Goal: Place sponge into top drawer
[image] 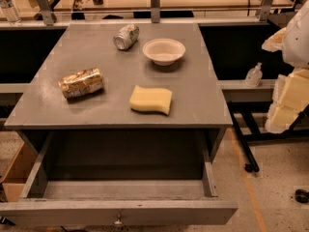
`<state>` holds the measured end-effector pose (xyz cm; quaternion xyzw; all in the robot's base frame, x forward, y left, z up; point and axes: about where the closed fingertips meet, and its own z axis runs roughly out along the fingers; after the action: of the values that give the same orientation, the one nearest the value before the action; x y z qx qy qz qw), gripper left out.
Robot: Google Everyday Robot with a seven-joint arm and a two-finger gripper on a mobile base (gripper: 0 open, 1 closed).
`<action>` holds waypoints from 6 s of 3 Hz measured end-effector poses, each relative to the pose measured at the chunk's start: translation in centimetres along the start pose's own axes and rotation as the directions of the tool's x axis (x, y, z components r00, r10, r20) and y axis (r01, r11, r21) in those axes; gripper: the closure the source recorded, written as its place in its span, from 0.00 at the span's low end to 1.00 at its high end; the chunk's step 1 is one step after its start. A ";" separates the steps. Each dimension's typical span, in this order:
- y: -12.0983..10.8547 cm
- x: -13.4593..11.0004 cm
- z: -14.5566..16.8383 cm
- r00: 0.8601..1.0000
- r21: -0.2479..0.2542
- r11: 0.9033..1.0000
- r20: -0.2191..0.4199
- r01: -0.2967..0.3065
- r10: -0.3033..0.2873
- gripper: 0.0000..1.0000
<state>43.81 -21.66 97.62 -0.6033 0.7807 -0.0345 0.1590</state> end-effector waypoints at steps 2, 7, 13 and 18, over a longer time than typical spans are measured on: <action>-0.4 -1.3 1.1 0.999 0.011 1.000 0.049 -0.023 0.022 0.00; -2.2 -10.8 11.5 0.948 -0.131 0.989 0.300 -0.065 0.102 0.00; -5.9 -16.6 20.1 0.974 -0.069 0.995 0.209 -0.070 0.083 0.00; -6.0 -16.9 20.1 0.973 -0.070 0.995 0.211 -0.075 0.088 1.00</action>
Offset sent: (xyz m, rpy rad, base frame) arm 0.0294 0.0356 -0.0246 0.1434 -0.0380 -0.0338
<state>58.96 -4.42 83.59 -0.5755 0.7839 0.0612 0.2248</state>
